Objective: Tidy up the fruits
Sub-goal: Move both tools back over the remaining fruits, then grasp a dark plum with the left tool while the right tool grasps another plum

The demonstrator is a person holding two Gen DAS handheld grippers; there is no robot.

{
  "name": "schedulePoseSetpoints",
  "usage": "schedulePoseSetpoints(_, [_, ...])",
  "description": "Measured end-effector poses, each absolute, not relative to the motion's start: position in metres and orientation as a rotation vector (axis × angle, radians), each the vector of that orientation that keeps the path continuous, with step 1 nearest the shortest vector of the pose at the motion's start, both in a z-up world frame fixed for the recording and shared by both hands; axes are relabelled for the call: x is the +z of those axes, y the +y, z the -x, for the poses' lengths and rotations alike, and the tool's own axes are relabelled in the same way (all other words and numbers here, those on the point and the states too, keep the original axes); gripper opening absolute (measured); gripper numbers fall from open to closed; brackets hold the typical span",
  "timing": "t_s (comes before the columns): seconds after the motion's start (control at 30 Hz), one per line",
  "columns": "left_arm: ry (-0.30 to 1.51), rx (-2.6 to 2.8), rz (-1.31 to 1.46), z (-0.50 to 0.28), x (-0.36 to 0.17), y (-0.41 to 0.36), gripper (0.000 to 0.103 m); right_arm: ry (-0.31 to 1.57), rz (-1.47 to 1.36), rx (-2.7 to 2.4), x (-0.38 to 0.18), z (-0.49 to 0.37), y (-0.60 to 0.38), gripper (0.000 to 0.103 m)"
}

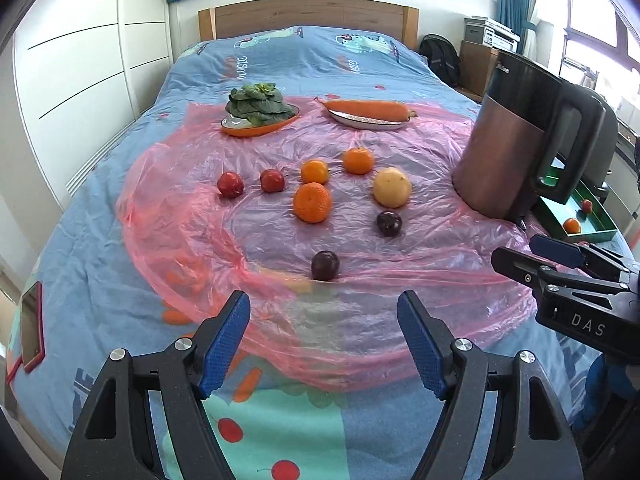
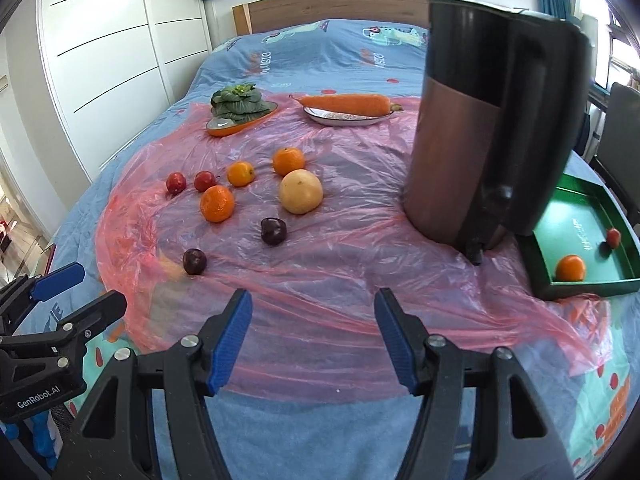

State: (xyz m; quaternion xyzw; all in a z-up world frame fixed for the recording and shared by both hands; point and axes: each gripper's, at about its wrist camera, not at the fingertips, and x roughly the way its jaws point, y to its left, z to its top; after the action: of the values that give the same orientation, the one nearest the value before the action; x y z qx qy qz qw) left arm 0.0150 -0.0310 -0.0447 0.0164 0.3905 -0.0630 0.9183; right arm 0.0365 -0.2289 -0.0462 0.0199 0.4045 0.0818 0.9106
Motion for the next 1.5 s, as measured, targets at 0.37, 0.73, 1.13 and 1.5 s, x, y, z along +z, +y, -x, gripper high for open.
schedulePoseSetpoints(0.37, [0.834, -0.127, 0.030, -0.067, -0.077, -0.019, 0.071, 0.883, -0.072, 0.252, -0.081, -0.106, -0.200, 0.080])
schedulePoseSetpoints(0.73, [0.844, -0.131, 0.013, -0.088, -0.103, -0.027, 0.058, 0.936, -0.085, 0.276, -0.106, -0.146, -0.187, 0.056])
schedulePoseSetpoints(1.13, [0.808, -0.120, -0.045, -0.096, -0.115, -0.040, 0.051, 0.940, -0.035, 0.295, -0.114, -0.158, -0.176, 0.036])
schedulePoseSetpoints(1.5, [0.840, -0.169, -0.022, -0.100, -0.126, -0.040, 0.046, 0.932, -0.015, 0.292, -0.123, -0.165, -0.173, 0.035])
